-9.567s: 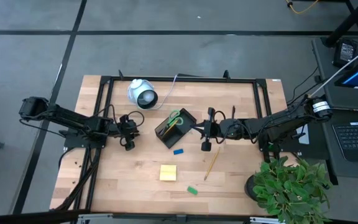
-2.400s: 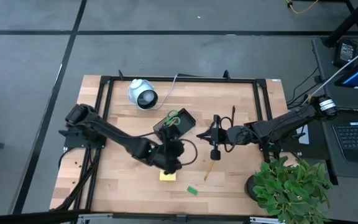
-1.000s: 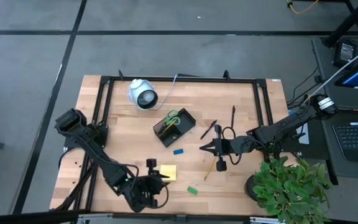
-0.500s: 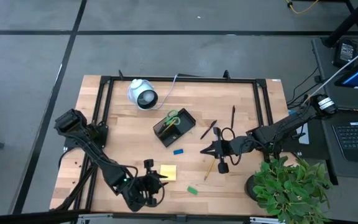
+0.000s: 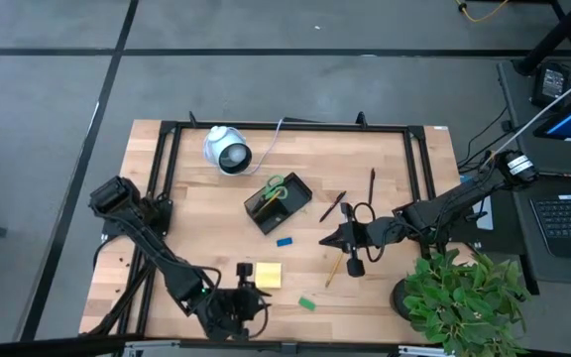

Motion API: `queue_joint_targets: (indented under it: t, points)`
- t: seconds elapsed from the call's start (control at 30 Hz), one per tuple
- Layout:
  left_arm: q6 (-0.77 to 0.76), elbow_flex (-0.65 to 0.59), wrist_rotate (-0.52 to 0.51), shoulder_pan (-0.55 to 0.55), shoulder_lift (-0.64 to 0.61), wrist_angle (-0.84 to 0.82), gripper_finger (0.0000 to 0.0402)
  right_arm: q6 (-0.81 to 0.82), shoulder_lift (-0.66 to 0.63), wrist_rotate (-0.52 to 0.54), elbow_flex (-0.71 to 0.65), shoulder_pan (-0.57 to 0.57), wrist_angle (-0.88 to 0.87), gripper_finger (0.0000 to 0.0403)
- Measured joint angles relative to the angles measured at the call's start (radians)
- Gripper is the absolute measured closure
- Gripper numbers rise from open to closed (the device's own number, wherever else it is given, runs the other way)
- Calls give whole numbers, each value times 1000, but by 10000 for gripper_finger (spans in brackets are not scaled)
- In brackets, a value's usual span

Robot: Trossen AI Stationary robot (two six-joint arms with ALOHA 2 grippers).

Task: Pick and place office supplies into organizer
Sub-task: Put the yellow sticky note pad into the black desk organizer

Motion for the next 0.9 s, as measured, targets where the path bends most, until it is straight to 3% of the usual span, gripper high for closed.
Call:
queue_joint_targets:
  t: [0.23, 0.57, 0.9]
  points:
    - [-70, 147, -29, -18, 81, -170, 311, -50, 0, 0, 0, 0, 1, 395]
    - [-181, 450, -43, -16, 274, -548, 311, -51, 0, 0, 0, 0, -30, 395]
    - [-227, 509, -38, -15, 370, -755, 311, -51, 0, 0, 0, 0, -63, 395]
